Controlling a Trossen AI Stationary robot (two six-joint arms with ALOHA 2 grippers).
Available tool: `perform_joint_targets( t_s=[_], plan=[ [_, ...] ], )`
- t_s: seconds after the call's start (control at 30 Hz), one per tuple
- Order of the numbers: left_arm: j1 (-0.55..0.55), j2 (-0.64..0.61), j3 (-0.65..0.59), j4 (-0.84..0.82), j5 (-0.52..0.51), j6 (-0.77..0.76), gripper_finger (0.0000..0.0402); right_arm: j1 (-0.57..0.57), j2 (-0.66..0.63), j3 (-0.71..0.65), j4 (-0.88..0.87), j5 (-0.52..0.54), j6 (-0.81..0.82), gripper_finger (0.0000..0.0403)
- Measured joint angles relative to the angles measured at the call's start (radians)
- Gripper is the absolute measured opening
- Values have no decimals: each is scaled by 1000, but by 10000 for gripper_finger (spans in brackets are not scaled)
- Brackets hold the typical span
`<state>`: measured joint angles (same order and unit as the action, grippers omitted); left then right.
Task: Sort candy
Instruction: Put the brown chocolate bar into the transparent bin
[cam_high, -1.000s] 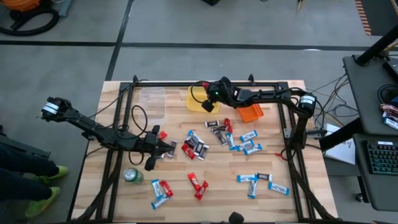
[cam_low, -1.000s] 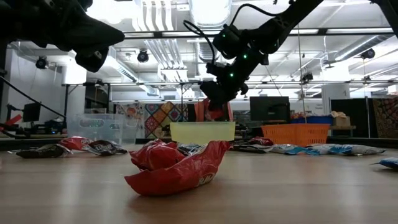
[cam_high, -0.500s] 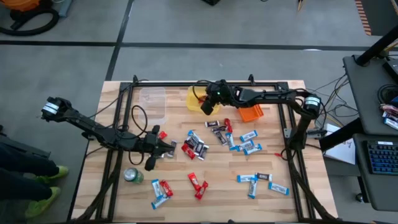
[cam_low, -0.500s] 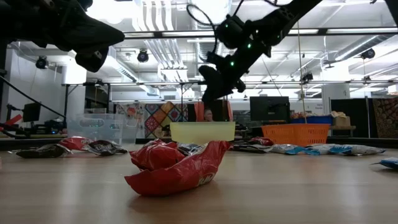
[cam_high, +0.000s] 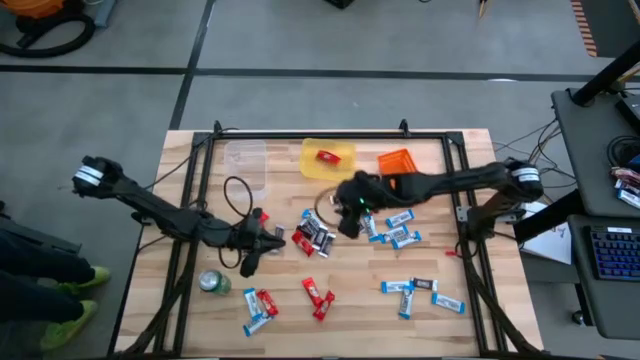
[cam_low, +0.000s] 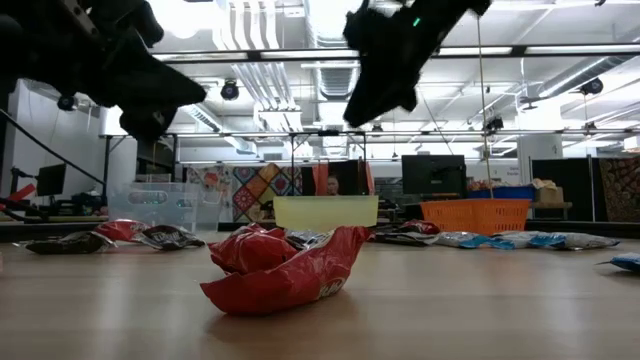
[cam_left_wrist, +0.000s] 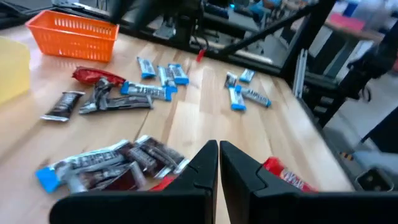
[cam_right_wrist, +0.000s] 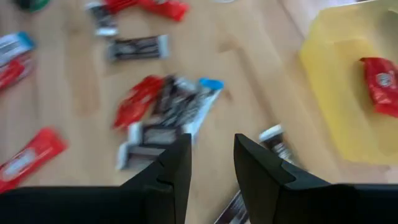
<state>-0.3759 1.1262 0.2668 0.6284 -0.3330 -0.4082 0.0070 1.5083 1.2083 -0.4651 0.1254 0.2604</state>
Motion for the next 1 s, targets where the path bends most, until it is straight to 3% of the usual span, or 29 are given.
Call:
perform_joint_targets(
  t_s=[0.17,0.4,0.7,1.0],
  plan=[
    [0,115,17,173,-16,-57,0,144,-69,-26,-35,150,10,107],
    [0,198,94,145,-16,-130,0,312,-175,-178,41,236,62,97],
    [-3,192,218,-249,-16,-316,0,391,-236,-452,407,320,89,96],
    [-3,194,330,-438,10,-308,0,390,-230,-607,642,323,86,81]
  ],
)
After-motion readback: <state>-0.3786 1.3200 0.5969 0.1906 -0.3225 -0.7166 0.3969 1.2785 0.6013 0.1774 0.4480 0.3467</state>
